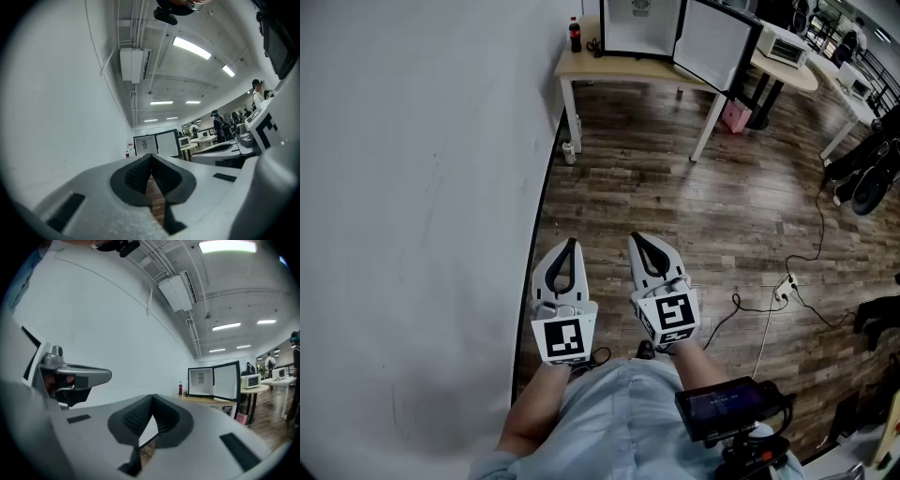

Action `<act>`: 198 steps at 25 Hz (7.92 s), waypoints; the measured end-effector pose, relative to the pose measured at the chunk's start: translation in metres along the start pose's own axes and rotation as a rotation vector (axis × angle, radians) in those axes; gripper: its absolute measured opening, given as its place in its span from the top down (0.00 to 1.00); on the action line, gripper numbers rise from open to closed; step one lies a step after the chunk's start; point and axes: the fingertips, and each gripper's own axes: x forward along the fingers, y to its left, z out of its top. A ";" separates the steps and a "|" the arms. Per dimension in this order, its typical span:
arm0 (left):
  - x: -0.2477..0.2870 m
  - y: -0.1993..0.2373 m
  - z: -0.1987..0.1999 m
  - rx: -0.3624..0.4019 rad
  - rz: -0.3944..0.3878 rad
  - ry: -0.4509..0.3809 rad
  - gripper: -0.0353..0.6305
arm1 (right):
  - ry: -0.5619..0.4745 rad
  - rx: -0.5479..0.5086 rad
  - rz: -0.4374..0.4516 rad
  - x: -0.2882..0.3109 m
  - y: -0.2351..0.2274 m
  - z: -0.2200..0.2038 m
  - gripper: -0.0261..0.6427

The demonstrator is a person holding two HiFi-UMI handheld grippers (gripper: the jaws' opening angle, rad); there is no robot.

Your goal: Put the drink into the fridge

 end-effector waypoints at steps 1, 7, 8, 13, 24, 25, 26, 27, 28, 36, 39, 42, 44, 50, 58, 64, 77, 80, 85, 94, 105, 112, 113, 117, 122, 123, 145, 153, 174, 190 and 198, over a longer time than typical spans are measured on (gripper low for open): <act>0.001 0.002 -0.001 0.012 -0.002 -0.007 0.94 | 0.001 -0.002 0.001 0.001 0.001 0.000 0.95; -0.007 0.009 -0.004 0.005 -0.008 -0.009 0.94 | 0.009 -0.011 0.005 0.003 0.014 -0.001 0.95; -0.010 0.011 -0.006 0.007 -0.011 -0.009 0.94 | 0.008 -0.010 0.004 0.003 0.018 -0.002 0.95; -0.027 0.032 -0.013 -0.001 -0.024 0.002 0.94 | -0.019 0.027 0.000 0.010 0.045 -0.002 0.95; -0.037 0.084 -0.033 0.001 -0.066 0.028 0.94 | -0.026 0.037 -0.059 0.040 0.076 -0.001 0.68; -0.033 0.085 -0.036 0.001 -0.071 0.032 0.94 | -0.022 0.031 -0.064 0.044 0.075 -0.003 0.68; -0.028 0.087 -0.040 -0.001 -0.073 0.037 0.94 | -0.017 0.027 -0.067 0.049 0.072 -0.005 0.67; -0.022 0.090 -0.044 -0.002 -0.075 0.043 0.94 | -0.014 0.025 -0.069 0.056 0.070 -0.008 0.67; -0.015 0.092 -0.048 -0.001 -0.075 0.048 0.94 | -0.012 0.023 -0.072 0.062 0.066 -0.011 0.67; 0.069 0.099 -0.062 0.016 -0.070 0.059 0.94 | -0.006 0.023 -0.080 0.122 0.007 -0.025 0.67; 0.110 0.096 -0.061 0.030 -0.062 0.071 0.94 | -0.007 0.024 -0.071 0.151 -0.025 -0.023 0.67; 0.151 0.098 -0.058 0.034 -0.041 0.076 0.94 | -0.012 0.022 -0.056 0.181 -0.056 -0.021 0.67; 0.176 0.099 -0.057 0.038 -0.029 0.079 0.94 | -0.016 0.019 -0.043 0.199 -0.073 -0.019 0.67; 0.236 0.102 -0.052 0.034 -0.007 0.073 0.94 | -0.012 0.017 -0.025 0.244 -0.117 -0.017 0.67; 0.289 0.127 -0.068 0.009 0.003 0.086 0.94 | 0.004 0.013 -0.015 0.303 -0.139 -0.023 0.67; 0.347 0.169 -0.097 -0.028 0.001 0.098 0.94 | 0.044 -0.002 -0.010 0.375 -0.148 -0.042 0.67; 0.529 0.275 -0.111 -0.038 -0.077 0.050 0.94 | 0.041 -0.015 -0.072 0.570 -0.191 -0.037 0.67; 0.557 0.293 -0.112 -0.015 -0.094 0.029 0.94 | 0.027 -0.018 -0.094 0.599 -0.200 -0.027 0.67; 0.589 0.303 -0.121 -0.011 -0.116 0.029 0.94 | 0.015 -0.032 -0.121 0.628 -0.220 -0.019 0.68; 0.654 0.305 -0.139 0.010 -0.118 0.050 0.94 | 0.001 -0.022 -0.129 0.677 -0.265 -0.025 0.68; 0.800 0.314 -0.152 -0.008 -0.033 0.100 0.94 | 0.009 -0.006 -0.039 0.800 -0.365 -0.036 0.67; 0.884 0.330 -0.141 0.030 0.048 0.102 0.94 | -0.019 0.003 0.060 0.880 -0.412 -0.030 0.67; 0.892 0.333 -0.138 0.027 0.062 0.103 0.94 | -0.022 0.003 0.072 0.889 -0.416 -0.027 0.67; 0.914 0.347 -0.137 0.035 0.108 0.106 0.94 | -0.036 0.002 0.114 0.919 -0.424 -0.021 0.67; 0.941 0.365 -0.148 0.062 0.132 0.096 0.94 | -0.030 -0.001 0.146 0.955 -0.433 -0.028 0.67; 0.948 0.369 -0.150 0.060 0.133 0.099 0.94 | -0.026 -0.001 0.149 0.964 -0.435 -0.029 0.67; 1.080 0.463 -0.252 -0.036 0.041 0.191 0.94 | 0.183 0.053 0.053 1.133 -0.442 -0.152 0.54; 1.117 0.484 -0.292 -0.039 0.004 0.242 0.93 | 0.240 0.074 -0.001 1.183 -0.454 -0.198 0.52; 1.169 0.505 -0.347 -0.076 -0.029 0.306 0.93 | 0.309 0.055 -0.012 1.265 -0.470 -0.253 0.49; 1.152 0.505 -0.322 -0.053 -0.001 0.281 0.93 | 0.290 0.036 0.030 1.241 -0.458 -0.233 0.56; 1.127 0.487 -0.289 -0.038 -0.004 0.226 0.93 | 0.263 0.051 0.055 1.190 -0.442 -0.198 0.56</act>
